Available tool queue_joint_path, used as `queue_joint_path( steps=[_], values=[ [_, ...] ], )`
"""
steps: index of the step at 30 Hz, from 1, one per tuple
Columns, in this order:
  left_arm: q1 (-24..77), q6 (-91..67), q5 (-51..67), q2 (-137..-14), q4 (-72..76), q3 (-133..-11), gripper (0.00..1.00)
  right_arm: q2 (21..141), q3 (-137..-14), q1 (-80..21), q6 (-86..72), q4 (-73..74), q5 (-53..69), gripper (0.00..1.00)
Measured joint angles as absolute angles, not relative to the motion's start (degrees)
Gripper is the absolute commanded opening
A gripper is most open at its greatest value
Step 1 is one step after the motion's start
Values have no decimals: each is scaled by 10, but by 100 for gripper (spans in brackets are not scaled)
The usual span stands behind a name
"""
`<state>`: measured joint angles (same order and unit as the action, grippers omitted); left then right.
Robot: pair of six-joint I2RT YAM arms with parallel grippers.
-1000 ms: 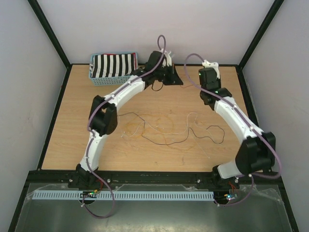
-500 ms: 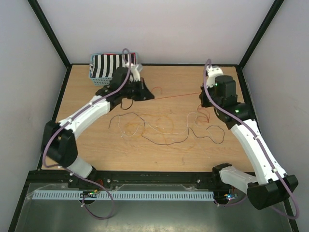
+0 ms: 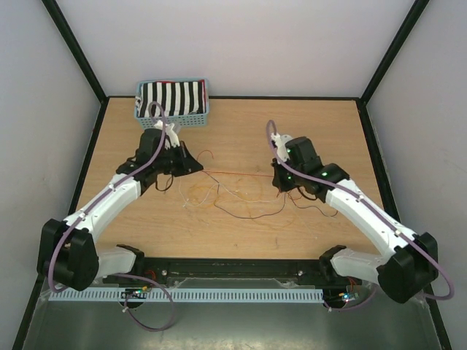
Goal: Zip-tie the wires
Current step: Straighten the cable at the center of the board.
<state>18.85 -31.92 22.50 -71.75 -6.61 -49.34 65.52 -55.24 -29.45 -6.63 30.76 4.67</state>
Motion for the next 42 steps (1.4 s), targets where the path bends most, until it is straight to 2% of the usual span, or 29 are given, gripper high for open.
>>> queue_joint_path(
  steps=[7,15,17,21,26,28,37,42],
  values=[
    [156,-320,209,-717,-71,-455,0,717,-525,-348,-104,268,25,14],
    [86,-317,157,-721,-81,-404,0,777,-506,-362,-132,225,13,28],
    [79,-315,148,-732,-81,-402,0,793,-498,-364,-139,215,13,36],
    [73,-312,139,-765,-76,-398,0,818,-489,-364,-144,203,20,60],
    [72,-310,141,-803,-63,-394,1,793,-489,-365,-142,200,9,85],
    [71,-311,145,-816,-53,-392,10,761,-490,-365,-137,201,-10,91],
    [71,-309,161,-838,-25,-371,66,631,-497,-347,-129,259,-114,90],
    [69,-302,159,-823,-23,-370,86,576,-476,-312,-158,298,-142,86]
  ],
)
